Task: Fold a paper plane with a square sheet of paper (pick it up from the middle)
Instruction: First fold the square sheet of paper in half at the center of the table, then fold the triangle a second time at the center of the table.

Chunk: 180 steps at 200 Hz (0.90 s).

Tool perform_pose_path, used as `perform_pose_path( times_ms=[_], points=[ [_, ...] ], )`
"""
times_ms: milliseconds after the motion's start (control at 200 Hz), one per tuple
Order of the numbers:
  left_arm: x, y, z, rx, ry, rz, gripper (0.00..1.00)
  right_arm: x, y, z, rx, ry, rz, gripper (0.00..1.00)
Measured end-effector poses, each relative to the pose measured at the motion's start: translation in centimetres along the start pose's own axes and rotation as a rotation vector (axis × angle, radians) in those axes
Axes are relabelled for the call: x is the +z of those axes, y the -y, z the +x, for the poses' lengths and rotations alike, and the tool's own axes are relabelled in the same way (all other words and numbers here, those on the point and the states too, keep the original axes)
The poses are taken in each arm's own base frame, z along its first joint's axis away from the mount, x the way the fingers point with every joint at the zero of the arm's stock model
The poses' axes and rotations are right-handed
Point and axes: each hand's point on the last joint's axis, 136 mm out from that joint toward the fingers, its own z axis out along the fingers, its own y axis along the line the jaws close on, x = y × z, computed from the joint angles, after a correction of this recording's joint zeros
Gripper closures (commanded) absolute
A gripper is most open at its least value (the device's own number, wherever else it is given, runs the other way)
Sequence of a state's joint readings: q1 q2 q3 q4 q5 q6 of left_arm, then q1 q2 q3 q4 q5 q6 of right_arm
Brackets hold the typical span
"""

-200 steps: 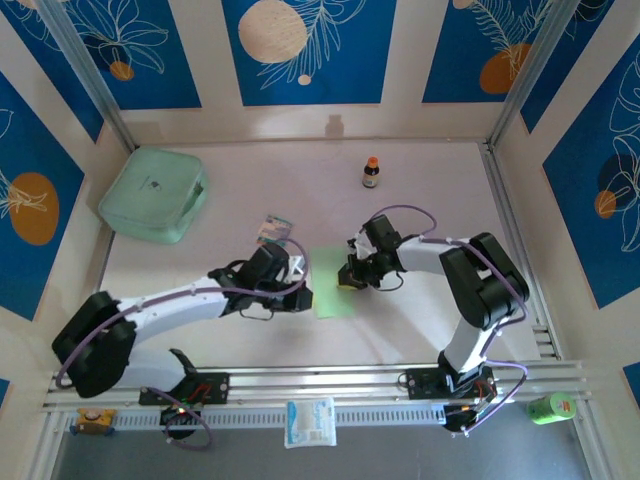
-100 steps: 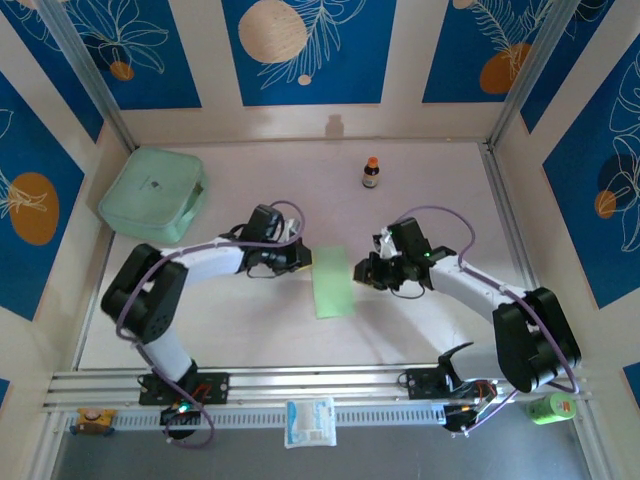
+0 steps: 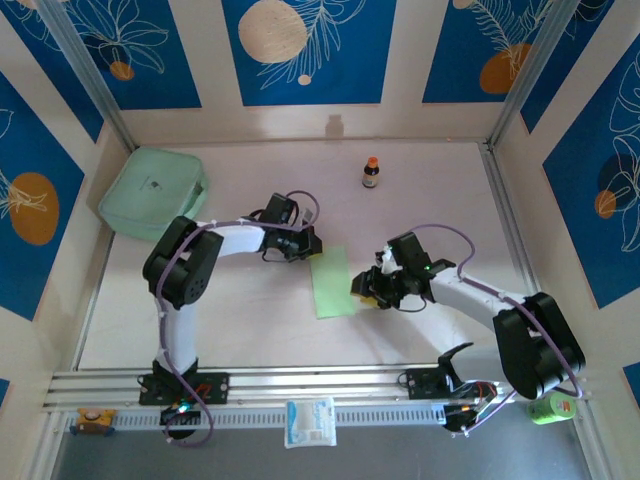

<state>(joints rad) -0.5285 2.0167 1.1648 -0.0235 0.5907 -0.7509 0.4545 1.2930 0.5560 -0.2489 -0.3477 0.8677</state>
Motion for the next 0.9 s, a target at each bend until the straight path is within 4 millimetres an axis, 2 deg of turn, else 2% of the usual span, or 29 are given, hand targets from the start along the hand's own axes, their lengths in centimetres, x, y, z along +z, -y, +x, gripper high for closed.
perform_pose_path(
  times_ms=[75,165,505,900],
  points=[
    [0.3,-1.0,0.4,-0.019,-0.010,-0.009,1.00,0.4,0.0,0.3,0.005,-0.016,0.003,0.52],
    [0.2,-1.1,0.4,-0.022,-0.012,0.016,1.00,0.9,0.2,0.7,0.012,-0.039,0.012,0.47],
    [0.2,-1.2,0.4,-0.009,-0.009,0.035,1.00,2.1,1.3,1.4,0.043,-0.096,0.043,0.46],
    [0.2,-1.1,0.4,-0.009,-0.012,0.039,1.00,3.0,0.2,0.7,0.031,-0.105,-0.020,0.48]
  ],
)
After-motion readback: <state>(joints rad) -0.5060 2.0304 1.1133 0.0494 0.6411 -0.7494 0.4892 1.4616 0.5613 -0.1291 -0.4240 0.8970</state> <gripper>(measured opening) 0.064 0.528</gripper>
